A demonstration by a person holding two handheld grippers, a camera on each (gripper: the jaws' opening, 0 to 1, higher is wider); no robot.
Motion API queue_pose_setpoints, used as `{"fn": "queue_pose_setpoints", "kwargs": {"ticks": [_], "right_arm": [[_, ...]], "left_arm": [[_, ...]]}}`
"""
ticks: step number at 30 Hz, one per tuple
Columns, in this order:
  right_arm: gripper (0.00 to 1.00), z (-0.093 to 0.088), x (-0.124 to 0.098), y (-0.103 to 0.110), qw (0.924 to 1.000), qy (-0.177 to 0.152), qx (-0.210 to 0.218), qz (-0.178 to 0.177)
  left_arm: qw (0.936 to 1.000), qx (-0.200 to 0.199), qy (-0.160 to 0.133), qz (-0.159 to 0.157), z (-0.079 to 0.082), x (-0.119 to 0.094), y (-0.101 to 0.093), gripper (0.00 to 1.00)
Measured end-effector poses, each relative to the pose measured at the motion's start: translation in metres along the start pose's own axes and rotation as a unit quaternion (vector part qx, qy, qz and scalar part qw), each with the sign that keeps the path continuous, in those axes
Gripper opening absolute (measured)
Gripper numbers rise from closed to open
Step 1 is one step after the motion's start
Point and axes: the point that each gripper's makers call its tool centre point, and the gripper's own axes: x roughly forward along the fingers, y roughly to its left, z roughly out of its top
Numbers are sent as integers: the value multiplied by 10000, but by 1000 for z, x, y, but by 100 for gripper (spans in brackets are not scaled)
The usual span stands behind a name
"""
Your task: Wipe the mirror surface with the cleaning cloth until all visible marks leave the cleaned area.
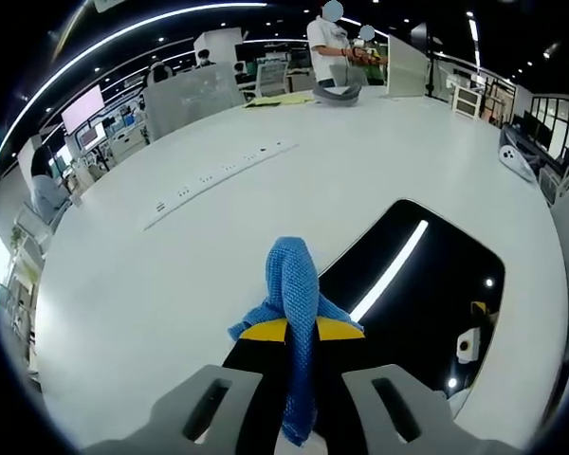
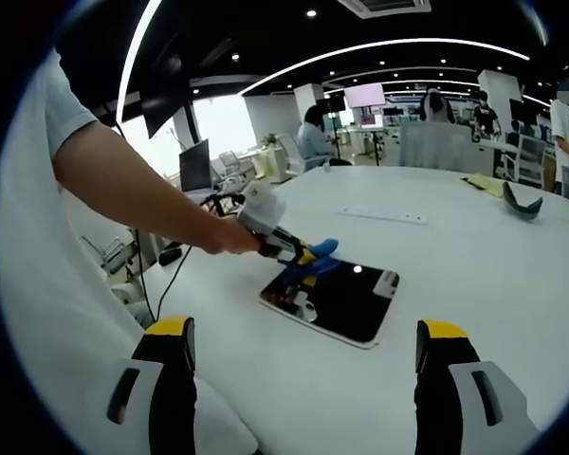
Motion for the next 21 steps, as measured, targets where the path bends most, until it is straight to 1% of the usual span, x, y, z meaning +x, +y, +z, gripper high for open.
{"fn": "queue_pose_setpoints", "kwargs": {"ticks": [21], "right_arm": [[96,-2,-2,3,10000,-17,-36,33]], "left_arm": [[10000,-31,8,63,-11,-11,-7,6]]}}
